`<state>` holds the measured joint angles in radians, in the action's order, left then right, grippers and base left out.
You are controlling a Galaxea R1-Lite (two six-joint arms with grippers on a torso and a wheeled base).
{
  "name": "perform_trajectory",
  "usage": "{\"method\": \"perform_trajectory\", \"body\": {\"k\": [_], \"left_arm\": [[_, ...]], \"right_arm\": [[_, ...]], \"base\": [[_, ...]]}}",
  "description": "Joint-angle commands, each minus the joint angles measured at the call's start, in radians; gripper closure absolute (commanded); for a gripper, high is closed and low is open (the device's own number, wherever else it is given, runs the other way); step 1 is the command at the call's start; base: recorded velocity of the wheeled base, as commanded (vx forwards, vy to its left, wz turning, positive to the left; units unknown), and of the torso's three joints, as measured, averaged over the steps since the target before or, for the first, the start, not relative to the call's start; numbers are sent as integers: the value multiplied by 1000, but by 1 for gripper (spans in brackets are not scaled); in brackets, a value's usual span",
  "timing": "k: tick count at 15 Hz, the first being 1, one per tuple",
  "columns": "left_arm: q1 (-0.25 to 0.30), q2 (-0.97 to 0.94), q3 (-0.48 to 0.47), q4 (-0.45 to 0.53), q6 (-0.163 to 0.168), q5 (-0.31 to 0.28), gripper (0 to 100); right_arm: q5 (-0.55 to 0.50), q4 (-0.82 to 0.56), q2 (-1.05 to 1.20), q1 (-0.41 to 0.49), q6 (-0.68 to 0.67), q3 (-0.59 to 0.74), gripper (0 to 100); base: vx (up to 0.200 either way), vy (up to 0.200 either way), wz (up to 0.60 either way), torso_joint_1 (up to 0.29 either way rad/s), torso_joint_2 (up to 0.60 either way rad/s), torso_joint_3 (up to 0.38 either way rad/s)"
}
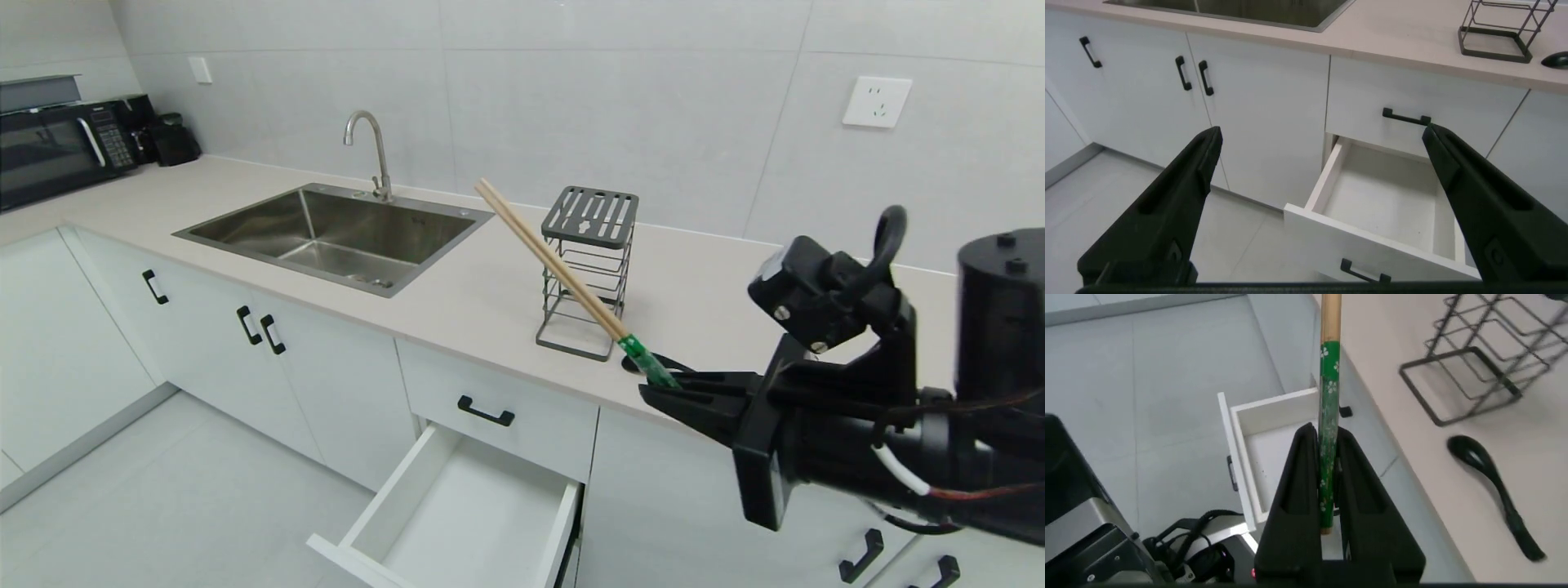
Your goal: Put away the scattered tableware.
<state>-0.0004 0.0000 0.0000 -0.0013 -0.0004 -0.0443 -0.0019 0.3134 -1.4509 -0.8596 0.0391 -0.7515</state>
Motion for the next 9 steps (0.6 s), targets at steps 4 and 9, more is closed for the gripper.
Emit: {"method": "perform_trajectory", "body": {"k": [4, 9], "left_arm": [[0, 2, 0, 0, -1, 0, 0], [0, 2, 0, 0, 0, 0, 0]], "right_arm": [[-24, 3, -189, -61, 4, -25, 100], [-23, 3, -249, -130, 24, 9, 100]], "base": [[0, 0, 0, 0, 0, 0], [0, 0, 0, 0, 0, 0]]}}
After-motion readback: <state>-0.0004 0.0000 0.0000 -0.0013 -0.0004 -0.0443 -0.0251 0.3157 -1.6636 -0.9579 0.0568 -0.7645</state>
